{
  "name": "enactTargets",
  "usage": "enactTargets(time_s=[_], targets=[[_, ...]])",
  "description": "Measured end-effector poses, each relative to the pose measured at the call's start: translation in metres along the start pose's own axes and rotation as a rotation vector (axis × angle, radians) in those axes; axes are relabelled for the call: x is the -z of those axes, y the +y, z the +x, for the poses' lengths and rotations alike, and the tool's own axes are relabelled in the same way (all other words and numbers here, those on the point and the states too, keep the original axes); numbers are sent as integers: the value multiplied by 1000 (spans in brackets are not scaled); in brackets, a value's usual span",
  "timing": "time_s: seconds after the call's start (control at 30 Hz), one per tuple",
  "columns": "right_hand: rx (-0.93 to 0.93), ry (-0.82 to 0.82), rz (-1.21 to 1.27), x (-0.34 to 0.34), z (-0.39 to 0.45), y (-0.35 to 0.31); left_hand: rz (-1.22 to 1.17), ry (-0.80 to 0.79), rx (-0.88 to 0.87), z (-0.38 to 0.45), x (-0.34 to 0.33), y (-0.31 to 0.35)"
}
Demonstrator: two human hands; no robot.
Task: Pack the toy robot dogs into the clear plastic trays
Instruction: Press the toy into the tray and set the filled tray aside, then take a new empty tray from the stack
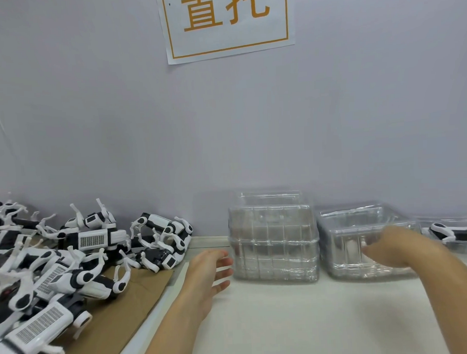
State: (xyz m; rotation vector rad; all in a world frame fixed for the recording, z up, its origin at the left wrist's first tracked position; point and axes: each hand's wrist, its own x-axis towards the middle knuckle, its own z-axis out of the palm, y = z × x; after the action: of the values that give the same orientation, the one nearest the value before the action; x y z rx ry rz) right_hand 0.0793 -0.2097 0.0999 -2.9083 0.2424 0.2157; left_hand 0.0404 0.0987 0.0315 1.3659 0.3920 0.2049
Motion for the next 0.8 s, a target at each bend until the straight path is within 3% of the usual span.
enactTargets(time_s=[0.13, 0.23, 0.33, 0.4, 0.53, 0.67, 0.8], targets=[[143, 260, 158, -3, -9, -31, 3, -2, 2, 0, 0, -1], [361, 486, 349, -17, -15, -61, 3, -7, 3, 0, -1, 0], [589, 473, 342, -38, -23, -83, -3, -15, -3, -1, -1, 0], [597, 417, 248, -51, -20, -87, 5, -39, -18, -3, -1, 0], [550, 582, 174, -55, -14, -86, 85, -191, -68, -8, -5, 3], [582, 755, 349, -55, -17, -91, 236, -289, -105, -13, -11, 1], [592, 796, 467, -57, -18, -91, 274, -297, -129, -15, -14, 0]])
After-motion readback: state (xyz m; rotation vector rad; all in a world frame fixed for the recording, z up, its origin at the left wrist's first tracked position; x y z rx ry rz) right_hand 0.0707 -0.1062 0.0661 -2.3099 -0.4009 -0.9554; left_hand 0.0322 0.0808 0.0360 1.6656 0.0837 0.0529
